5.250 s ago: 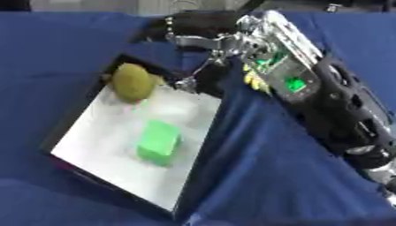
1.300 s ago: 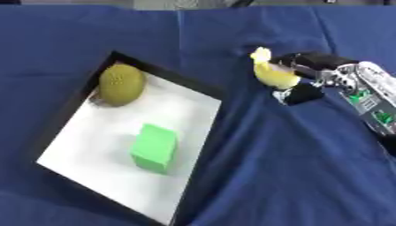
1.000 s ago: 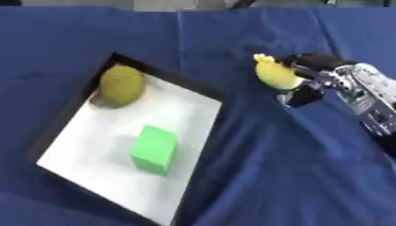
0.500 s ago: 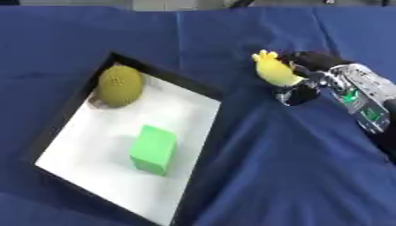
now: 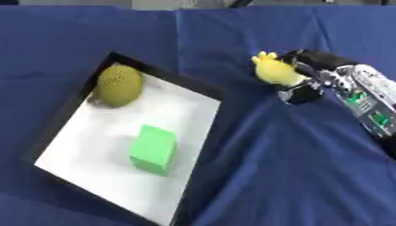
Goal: Pick up objects on the table and place them in the box.
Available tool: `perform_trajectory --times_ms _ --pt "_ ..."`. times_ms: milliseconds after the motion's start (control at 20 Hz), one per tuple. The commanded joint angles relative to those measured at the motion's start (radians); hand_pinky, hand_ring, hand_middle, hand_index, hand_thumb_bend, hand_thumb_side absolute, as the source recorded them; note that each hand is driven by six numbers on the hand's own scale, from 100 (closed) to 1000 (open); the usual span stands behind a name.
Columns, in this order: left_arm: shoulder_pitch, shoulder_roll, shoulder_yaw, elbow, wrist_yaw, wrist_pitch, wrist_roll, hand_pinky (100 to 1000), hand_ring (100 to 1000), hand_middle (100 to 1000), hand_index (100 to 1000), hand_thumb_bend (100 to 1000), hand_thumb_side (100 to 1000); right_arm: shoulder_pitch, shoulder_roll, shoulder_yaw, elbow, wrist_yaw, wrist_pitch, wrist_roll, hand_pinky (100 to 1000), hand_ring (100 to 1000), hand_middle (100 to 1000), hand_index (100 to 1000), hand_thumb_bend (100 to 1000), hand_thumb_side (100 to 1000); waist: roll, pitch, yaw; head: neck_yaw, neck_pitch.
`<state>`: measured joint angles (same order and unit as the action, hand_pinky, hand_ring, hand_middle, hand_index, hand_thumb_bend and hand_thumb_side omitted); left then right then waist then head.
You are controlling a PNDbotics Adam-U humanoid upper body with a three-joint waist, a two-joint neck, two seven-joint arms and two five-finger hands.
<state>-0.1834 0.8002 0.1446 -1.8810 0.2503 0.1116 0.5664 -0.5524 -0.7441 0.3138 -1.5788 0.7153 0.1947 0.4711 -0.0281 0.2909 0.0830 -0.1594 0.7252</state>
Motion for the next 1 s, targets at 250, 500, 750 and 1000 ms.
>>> perform_trajectory --times_ms 250,500,750,1000 --pt "-0.003 0.027 0.007 -0.011 -0.006 -0.002 -0.006 893 796 720 838 203 742 0.006 -0.072 -0.048 -0.107 -0.035 0.038 -0.026 832 833 667 804 100 332 0.011 -0.013 0.000 0.008 -0.012" --pt "-0.001 0.029 0.007 -0.013 -0.009 -0.003 -0.007 893 797 721 838 203 740 0.024 -0.095 -0.061 -0.157 -0.055 0.059 -0.081 831 826 647 790 100 307 0.008 -0.019 0.004 0.011 -0.008" --pt "-0.001 0.029 0.006 -0.015 -0.010 -0.003 -0.009 894 798 722 838 202 740 0.021 -0.109 -0.086 -0.240 -0.105 0.070 -0.094 832 810 614 768 100 239 0.005 -0.024 0.004 -0.009 -0.005" --pt "0.000 0.026 0.004 -0.017 -0.013 -0.003 -0.010 894 798 722 838 202 739 -0.055 -0.102 -0.103 -0.346 -0.198 0.065 -0.113 825 759 562 727 100 186 0.003 -0.034 0.001 -0.043 -0.003"
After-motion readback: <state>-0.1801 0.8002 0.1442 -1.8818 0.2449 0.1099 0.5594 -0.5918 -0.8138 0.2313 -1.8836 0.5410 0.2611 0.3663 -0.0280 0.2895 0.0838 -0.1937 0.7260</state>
